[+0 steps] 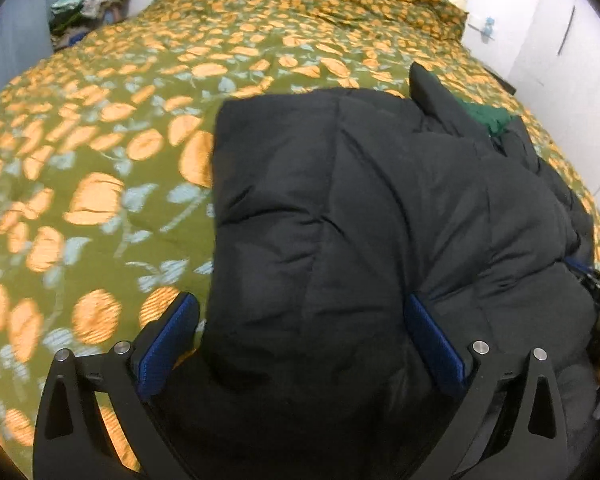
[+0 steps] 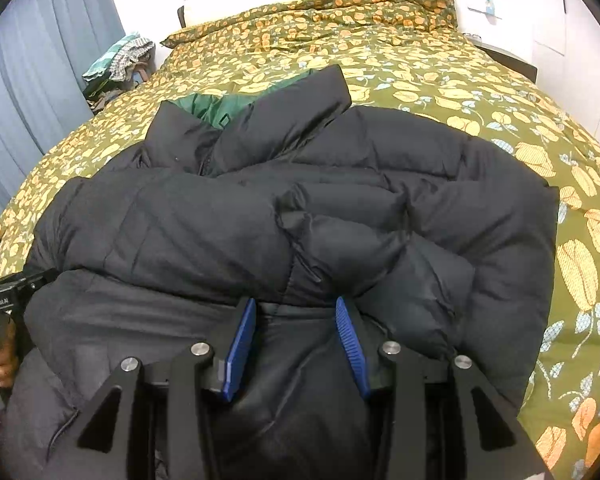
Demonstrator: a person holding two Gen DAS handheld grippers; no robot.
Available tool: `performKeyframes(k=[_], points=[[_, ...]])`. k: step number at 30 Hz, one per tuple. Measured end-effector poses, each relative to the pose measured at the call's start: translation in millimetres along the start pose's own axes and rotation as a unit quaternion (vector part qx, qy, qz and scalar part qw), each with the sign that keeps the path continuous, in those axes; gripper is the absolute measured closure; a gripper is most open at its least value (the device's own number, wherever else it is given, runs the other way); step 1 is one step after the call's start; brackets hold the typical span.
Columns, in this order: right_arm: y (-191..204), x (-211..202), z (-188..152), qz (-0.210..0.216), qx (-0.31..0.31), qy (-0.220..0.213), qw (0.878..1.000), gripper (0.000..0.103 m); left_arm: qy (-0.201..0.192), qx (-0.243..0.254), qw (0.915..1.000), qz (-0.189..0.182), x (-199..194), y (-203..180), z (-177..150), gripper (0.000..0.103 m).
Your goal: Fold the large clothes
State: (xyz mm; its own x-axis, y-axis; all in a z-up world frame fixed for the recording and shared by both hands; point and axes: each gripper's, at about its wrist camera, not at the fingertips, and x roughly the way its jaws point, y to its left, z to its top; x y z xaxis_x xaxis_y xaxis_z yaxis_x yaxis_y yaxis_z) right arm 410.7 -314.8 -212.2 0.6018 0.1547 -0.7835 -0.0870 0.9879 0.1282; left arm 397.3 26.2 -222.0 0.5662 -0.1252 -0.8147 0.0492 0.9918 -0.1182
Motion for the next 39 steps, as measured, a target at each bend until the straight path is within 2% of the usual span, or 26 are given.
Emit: performKeyframes(k=[3,5,6,7,9,10,15,19,25,30,39], points=[[5,-5,1,-0.011,-0.010,-0.001,1.000,0.059,-0.011,0.030,0.9991,0.029,-29,-7,-3,0.002],[12,-14,3,-0.031,-0.024,0.005,0.999,0.058,-0.033,0.055,0.9965,0.053,-58,-13,-10,0.001],[16,-21,3,-0.039,-0.029,0.008,0.999,0.054,-0.044,0.063,0.9950,0.064,-73,-14,-13,0.001],[18,-28,2,-0.041,-0.030,0.008,0.999,0.042,-0.050,0.069,0.9938,0.072,-88,-16,-16,0.001],[25,-48,-2,-0.041,-0.029,0.007,0.999,0.024,-0.059,0.076,0.9924,0.077,-112,-18,-22,0.001],[28,-60,-5,-0.042,-0.028,0.007,0.999,0.022,-0.063,0.077,0.9919,0.078,-123,-19,-24,0.001],[53,-129,-33,-0.051,-0.063,0.004,0.997,0.022,-0.090,0.078,0.9895,0.082,-178,-18,-35,0.001],[64,-180,-54,-0.035,-0.071,-0.002,0.997,0.022,-0.113,0.069,0.9883,0.075,-217,-19,-41,0.001],[70,-235,-82,-0.020,-0.034,-0.010,0.999,0.022,-0.149,0.071,0.9835,0.073,-265,-30,-50,0.001],[71,-272,-108,-0.017,0.004,-0.021,1.000,0.022,-0.161,0.074,0.9819,0.066,-295,-39,-60,0.001],[90,-312,-123,-0.088,-0.010,-0.028,0.996,0.022,-0.166,0.078,0.9815,0.054,-318,-49,-73,0.001]])
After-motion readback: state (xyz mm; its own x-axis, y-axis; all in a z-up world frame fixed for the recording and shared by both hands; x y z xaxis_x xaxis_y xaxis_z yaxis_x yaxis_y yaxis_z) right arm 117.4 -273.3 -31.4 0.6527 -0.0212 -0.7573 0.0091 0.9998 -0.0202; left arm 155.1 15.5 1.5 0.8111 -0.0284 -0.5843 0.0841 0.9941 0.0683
